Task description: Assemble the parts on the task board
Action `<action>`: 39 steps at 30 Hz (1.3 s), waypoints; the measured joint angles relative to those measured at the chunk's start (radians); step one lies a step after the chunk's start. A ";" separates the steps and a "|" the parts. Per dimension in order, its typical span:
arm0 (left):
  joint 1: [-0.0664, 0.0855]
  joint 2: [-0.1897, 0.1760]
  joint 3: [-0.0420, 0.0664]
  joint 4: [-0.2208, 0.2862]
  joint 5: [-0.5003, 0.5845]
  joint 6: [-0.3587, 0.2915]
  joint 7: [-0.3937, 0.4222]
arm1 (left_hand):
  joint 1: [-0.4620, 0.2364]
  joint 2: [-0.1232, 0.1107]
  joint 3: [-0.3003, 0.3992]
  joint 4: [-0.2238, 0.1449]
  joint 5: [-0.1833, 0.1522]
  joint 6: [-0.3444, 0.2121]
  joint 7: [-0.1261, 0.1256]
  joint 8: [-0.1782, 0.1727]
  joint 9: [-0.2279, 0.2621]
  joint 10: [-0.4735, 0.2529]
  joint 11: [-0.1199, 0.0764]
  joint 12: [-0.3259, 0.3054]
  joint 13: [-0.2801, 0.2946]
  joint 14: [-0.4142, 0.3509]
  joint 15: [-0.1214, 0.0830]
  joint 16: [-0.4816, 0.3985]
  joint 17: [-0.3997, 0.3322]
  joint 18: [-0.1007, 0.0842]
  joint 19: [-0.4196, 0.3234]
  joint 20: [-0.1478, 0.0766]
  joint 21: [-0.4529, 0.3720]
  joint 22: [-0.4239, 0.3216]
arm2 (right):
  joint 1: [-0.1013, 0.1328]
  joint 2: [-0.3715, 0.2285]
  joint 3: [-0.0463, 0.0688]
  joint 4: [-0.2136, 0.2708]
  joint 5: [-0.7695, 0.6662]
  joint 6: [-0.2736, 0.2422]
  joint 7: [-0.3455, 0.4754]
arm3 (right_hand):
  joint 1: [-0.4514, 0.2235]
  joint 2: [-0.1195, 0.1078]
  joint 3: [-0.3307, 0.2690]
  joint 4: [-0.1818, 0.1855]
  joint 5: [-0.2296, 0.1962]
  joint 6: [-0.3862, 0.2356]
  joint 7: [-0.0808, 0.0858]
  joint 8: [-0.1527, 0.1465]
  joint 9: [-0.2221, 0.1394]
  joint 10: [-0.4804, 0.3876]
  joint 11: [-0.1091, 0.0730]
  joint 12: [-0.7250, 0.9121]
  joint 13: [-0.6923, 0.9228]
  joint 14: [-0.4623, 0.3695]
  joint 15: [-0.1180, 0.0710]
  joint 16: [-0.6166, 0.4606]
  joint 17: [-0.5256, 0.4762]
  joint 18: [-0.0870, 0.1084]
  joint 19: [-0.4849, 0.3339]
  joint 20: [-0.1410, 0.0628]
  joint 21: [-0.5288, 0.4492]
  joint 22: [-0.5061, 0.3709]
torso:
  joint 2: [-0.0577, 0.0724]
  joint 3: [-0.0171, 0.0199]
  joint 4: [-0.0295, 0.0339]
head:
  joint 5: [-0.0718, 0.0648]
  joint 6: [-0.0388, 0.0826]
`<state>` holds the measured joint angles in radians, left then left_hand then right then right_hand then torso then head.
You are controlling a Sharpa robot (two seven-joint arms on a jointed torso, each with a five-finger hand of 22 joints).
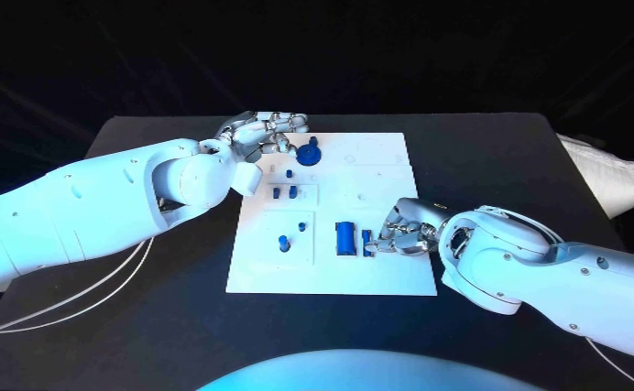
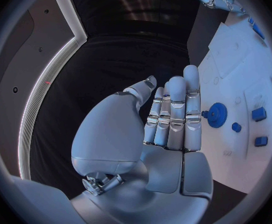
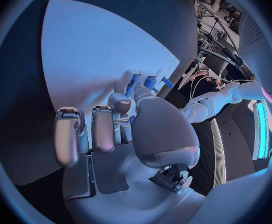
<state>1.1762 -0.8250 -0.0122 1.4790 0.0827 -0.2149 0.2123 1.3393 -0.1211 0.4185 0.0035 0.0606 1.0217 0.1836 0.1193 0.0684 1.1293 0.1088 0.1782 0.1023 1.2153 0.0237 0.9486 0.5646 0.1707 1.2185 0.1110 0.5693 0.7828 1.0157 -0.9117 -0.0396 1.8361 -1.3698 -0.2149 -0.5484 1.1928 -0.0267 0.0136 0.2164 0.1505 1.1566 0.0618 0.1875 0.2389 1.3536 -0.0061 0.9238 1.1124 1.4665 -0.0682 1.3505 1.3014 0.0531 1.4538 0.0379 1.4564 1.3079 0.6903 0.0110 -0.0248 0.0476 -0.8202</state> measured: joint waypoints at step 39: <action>-0.030 0.053 -0.001 -0.133 0.020 -0.023 0.075 | 0.009 -0.002 -0.033 0.006 0.000 -0.021 -0.014 0.003 -0.001 -0.030 0.027 -0.035 -0.038 -0.242 0.081 -0.565 -0.280 0.000 -0.365 0.100 -0.359 -0.239 | 0.127 0.078 0.013 -0.422 0.907 -0.100 0.723 | 0.266 0.047 -0.001 -0.147 0.022 -0.184 0.115 -0.118 -0.088 -0.262 0.141 -0.826 -0.871 -0.362 0.152 -1.213 -0.975 0.118 -0.493 0.154 -1.060 -0.942 | -0.065 -0.0200 -0.0117 | -0.026 0.111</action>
<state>1.1467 -0.7715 -0.0132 1.3460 0.1029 -0.2374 0.2877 1.3487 -0.1226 0.3851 0.0092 0.0606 1.0003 0.1695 0.1219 0.0672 1.0991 0.1356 0.1429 0.0642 0.9737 0.1046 0.3833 0.2842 0.1706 0.8534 0.2112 0.2100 0.5440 1.1430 -0.8334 -0.0266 1.4143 -0.4623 -0.3150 0.1750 1.4586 0.0207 0.0122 0.0693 0.1724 0.9726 0.1773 0.0691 0.1513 1.0920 0.1344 0.0978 0.2417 1.1043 0.0842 0.1379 0.3264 0.1708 0.9611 0.1923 0.3969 0.3662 0.6248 -0.0090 -0.0365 0.0215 -0.7097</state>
